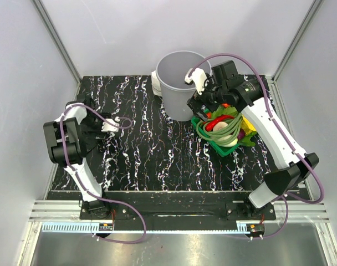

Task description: Put the trash bags into the trash bin

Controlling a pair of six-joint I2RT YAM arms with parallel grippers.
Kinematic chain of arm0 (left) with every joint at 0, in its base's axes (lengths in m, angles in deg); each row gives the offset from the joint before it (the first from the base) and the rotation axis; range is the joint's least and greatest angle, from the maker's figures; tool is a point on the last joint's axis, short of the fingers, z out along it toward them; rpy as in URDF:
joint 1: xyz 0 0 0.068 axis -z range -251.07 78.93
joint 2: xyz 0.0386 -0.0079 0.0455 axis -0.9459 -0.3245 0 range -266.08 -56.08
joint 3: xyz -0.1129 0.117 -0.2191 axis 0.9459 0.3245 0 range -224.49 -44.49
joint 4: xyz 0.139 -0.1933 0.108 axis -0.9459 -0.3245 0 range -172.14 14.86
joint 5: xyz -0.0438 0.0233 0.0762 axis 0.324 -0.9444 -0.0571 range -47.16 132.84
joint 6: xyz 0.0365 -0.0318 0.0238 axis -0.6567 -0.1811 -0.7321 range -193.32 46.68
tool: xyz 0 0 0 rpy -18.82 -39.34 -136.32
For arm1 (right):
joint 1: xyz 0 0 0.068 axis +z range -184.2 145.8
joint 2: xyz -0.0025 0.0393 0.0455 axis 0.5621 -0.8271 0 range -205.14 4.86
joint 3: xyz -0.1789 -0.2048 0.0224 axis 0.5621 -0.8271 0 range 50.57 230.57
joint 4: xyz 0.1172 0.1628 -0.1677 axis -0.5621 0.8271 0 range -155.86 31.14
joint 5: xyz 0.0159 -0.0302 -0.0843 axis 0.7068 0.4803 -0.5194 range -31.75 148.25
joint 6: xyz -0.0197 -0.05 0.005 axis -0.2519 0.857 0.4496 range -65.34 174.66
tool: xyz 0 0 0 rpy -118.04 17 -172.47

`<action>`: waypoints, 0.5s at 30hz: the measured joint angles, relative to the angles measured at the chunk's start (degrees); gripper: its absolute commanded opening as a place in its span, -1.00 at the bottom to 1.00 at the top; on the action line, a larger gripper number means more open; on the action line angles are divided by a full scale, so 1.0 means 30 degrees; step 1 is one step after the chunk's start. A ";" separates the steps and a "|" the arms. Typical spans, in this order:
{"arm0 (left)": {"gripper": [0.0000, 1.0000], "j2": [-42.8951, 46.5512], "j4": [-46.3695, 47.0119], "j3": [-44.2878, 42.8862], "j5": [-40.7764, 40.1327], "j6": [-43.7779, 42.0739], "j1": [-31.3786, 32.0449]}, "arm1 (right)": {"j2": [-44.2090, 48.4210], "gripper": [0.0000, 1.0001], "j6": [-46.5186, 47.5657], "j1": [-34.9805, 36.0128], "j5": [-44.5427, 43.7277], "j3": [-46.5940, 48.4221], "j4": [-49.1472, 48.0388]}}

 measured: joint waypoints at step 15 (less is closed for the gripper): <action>-0.75 0.0976 0.1217 0.2565 -0.0415 -0.0874 0.1319 | 0.1355 0.98 -0.0648 -0.0015 -0.0845 -0.1588 -0.0525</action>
